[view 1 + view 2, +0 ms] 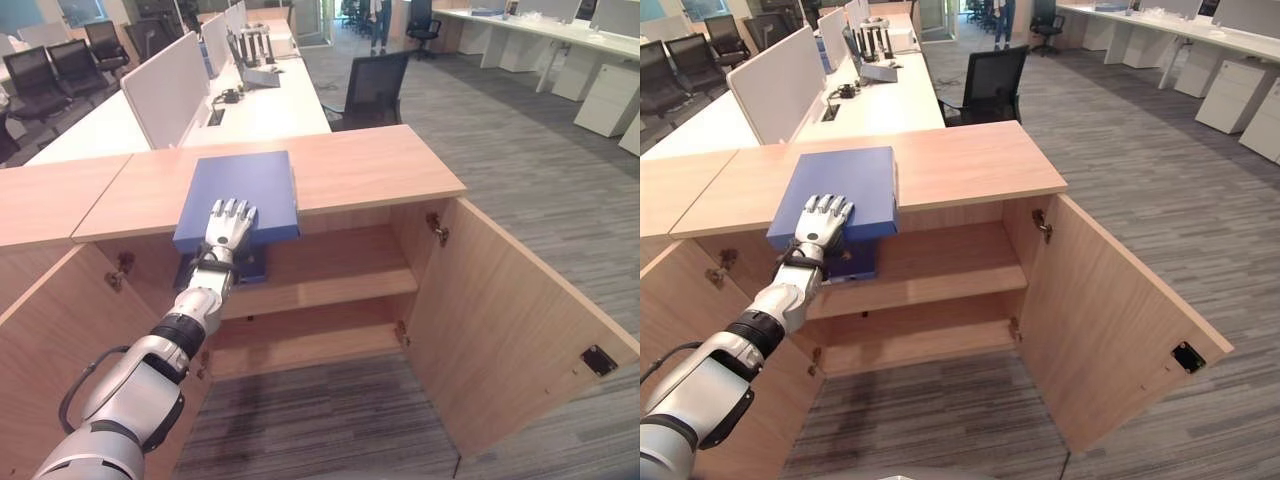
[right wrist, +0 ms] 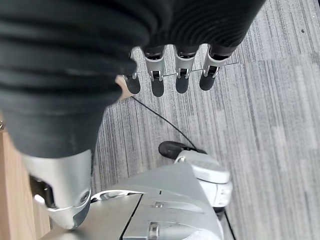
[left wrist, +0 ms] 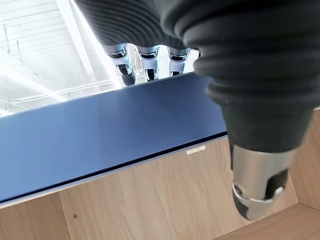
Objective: Put the empty folder in the office cabinet
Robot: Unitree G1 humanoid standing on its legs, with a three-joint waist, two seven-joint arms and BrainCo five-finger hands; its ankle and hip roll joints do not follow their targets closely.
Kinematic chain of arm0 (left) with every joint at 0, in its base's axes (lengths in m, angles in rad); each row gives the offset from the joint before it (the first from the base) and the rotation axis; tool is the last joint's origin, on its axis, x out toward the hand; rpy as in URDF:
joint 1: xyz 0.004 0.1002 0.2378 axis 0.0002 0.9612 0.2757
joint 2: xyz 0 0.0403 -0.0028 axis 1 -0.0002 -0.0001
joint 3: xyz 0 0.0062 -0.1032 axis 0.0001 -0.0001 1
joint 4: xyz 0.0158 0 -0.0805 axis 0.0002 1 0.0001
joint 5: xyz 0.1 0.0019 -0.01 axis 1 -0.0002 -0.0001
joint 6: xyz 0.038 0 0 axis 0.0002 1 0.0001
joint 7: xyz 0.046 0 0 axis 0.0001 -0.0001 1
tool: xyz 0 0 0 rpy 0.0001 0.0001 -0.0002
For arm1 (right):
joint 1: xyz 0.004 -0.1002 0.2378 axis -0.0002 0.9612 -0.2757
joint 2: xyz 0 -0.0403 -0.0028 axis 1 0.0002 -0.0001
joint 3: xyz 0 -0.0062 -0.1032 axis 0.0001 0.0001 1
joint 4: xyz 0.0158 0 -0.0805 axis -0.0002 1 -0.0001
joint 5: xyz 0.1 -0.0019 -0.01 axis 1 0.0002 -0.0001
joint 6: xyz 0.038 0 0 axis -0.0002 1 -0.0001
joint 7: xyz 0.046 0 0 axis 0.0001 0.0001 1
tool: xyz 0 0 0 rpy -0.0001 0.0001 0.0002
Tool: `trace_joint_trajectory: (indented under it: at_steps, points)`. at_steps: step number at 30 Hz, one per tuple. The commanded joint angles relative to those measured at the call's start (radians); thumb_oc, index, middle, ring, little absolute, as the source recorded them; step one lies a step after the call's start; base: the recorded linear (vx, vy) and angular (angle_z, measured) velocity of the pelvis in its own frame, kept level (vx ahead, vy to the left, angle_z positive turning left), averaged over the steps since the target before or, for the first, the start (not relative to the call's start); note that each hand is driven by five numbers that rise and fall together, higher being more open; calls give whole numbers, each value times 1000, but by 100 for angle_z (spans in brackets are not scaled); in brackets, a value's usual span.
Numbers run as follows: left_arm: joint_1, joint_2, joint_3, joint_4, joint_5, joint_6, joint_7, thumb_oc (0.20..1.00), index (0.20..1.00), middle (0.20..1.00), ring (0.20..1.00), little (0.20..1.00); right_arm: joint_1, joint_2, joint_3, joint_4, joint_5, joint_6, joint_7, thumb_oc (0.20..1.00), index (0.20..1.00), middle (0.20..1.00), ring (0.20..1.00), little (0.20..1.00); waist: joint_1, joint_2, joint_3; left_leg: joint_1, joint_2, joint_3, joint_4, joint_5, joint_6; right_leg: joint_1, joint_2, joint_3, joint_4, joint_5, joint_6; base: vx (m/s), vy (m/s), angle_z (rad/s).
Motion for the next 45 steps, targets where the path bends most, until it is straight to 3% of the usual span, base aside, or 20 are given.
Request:
trace_joint_trajectory:
  at_steps: [1, 3, 4, 5, 17, 28, 30, 31, 32, 33, 34, 37, 38, 39, 40, 43, 45]
  points:
    - [-170, 24, -10, 173, -12, 41, 41, 1000, 1000, 1000, 1000, 1000, -60, 22, 62, 60, 16, -17, -18, 1000, 1000, 1000, 1000, 1000, -11, -56, 17, 63, -40, -11, 5, -160, 20, -9, 28, 66, 1, -6, 11, 0, 0, 0]
    - [-196, 17, -23, 228, -24, 54, 60, 1000, 1000, 1000, 1000, 1000, -61, 22, 70, 67, 15, -20, -24, 1000, 1000, 1000, 1000, 1000, -14, -57, 17, 64, -40, -9, 5, -160, 20, -10, 28, 68, 1, -5, 11, -8, -5, -4]
    - [-205, 15, -28, 251, -30, 56, 68, 416, 416, 416, 416, 416, -60, 23, 74, 68, 14, -23, -27, 1000, 1000, 1000, 1000, 1000, -16, -56, 17, 64, -40, -7, 5, -160, 19, -11, 28, 70, 1, -5, 11, -5, 0, -5]
    - [-206, 14, -29, 253, -31, 56, 69, 200, 200, 200, 200, 200, -60, 23, 74, 68, 14, -23, -27, 1000, 1000, 1000, 1000, 1000, -16, -57, 17, 64, -40, -7, 5, -160, 19, -12, 28, 70, 1, -5, 11, -6, 2, -4]
    - [-235, 8, -67, 373, -48, 60, 78, 200, 200, 200, 200, 200, -63, 26, 90, 76, 19, -31, -35, 1000, 1000, 1000, 1000, 1000, -24, -54, 13, 72, -39, 4, 5, -163, 19, -11, 30, 77, 1, -4, 13, 2, 1, -5]
    - [-167, -10, 2, 348, -142, 48, 113, 200, 200, 200, 200, 200, -58, 33, 86, 70, 27, -39, -48, 1000, 1000, 1000, 1000, 1000, -21, -57, 18, 74, -39, -2, 5, -162, 18, -8, 31, 75, 1, -9, 9, 0, 0, -1]
    - [-85, 18, 111, 20, -207, 11, 144, 200, 200, 200, 200, 200, -48, 40, 62, 52, 25, -37, -52, 1000, 1000, 1000, 1000, 1000, -2, -64, 29, 69, -40, -17, 5, -161, 19, -8, 30, 67, 1, -11, 8, 0, 0, 0]
    - [-77, 23, 117, 9, -204, 14, 138, 200, 200, 200, 200, 200, -47, 39, 65, 52, 25, -36, -52, 1000, 1000, 1000, 1000, 1000, -4, -62, 28, 69, -40, -17, 5, -161, 19, -7, 30, 67, 1, -11, 8, 3, -1, 6]
    - [-38, 33, 149, -93, -204, 2, 129, 200, 200, 200, 200, 200, -44, 41, 58, 48, 21, -35, -52, 1000, 1000, 1000, 1000, 1000, 0, -65, 30, 67, -40, -21, 5, -161, 20, -7, 29, 65, 1, -12, 7, 7, -7, 10]
    - [70, 40, 232, -313, -227, -48, 112, 200, 200, 200, 200, 200, -42, 43, 38, 35, 5, -30, -47, 1000, 1000, 1000, 1000, 1000, 17, -72, 39, 62, -41, -29, 5, -160, 21, -6, 28, 61, 1, -13, 5, 7, -7, 11]
    - [83, 43, 241, -328, -224, -46, 104, 200, 200, 200, 200, 200, -40, 41, 41, 34, 4, -29, -46, 1000, 1000, 1000, 1000, 1000, 14, -71, 38, 63, -41, -30, 5, -160, 21, -5, 28, 60, 1, -13, 5, 6, -9, 6]
    - [260, 52, 338, -647, -267, -162, 33, 200, 200, 200, 200, 200, -38, 37, -3, 14, -5, -30, -39, 1000, 1000, 1000, 1000, 1000, 34, -76, 50, 55, -41, -44, 5, -158, 22, -6, 27, 55, 1, -12, 1, 2, -9, 12]
    - [363, 71, 371, -832, -312, -249, -46, 200, 200, 200, 200, 200, -34, 30, -27, 11, -11, -27, -27, 1000, 1000, 1000, 1000, 1000, 42, -77, 53, 52, -41, -48, 5, -158, 22, -6, 26, 52, 1, -10, 1, 5, -6, 16]
    - [373, 74, 378, -843, -314, -249, -54, 200, 200, 200, 200, 200, -33, 30, -25, 11, -12, -27, -26, 1000, 1000, 1000, 1000, 1000, 40, -77, 52, 52, -41, -48, 5, -158, 23, -6, 26, 52, 1, -10, 1, 10, 2, 12]
    - [434, 88, 397, -942, -367, -305, -106, 200, 200, 200, 200, 200, -33, 25, -37, 8, -20, -28, -21, 1000, 1000, 1000, 1000, 1000, 47, -76, 54, 50, -42, -50, 5, -159, 23, -6, 26, 49, 1, -9, 1, 9, 5, 16]
    - [562, 101, 458, -1098, -501, -369, -185, 200, 200, 200, 200, 200, -36, 34, -52, 11, -22, -27, -8, 1000, 1000, 1000, 1000, 1000, 60, -75, 55, 48, -42, -54, 5, -157, 23, -7, 25, 45, 1, -7, 1, 7, 0, 8]
    - [610, 102, 483, -1145, -568, -387, -205, 200, 200, 200, 200, 200, -38, 40, -54, 13, -29, -24, 2, 1000, 1000, 1000, 1000, 1000, 67, -75, 56, 47, -44, -58, 5, -156, 24, -7, 25, 41, 1, -6, 1, 3, -6, 3]
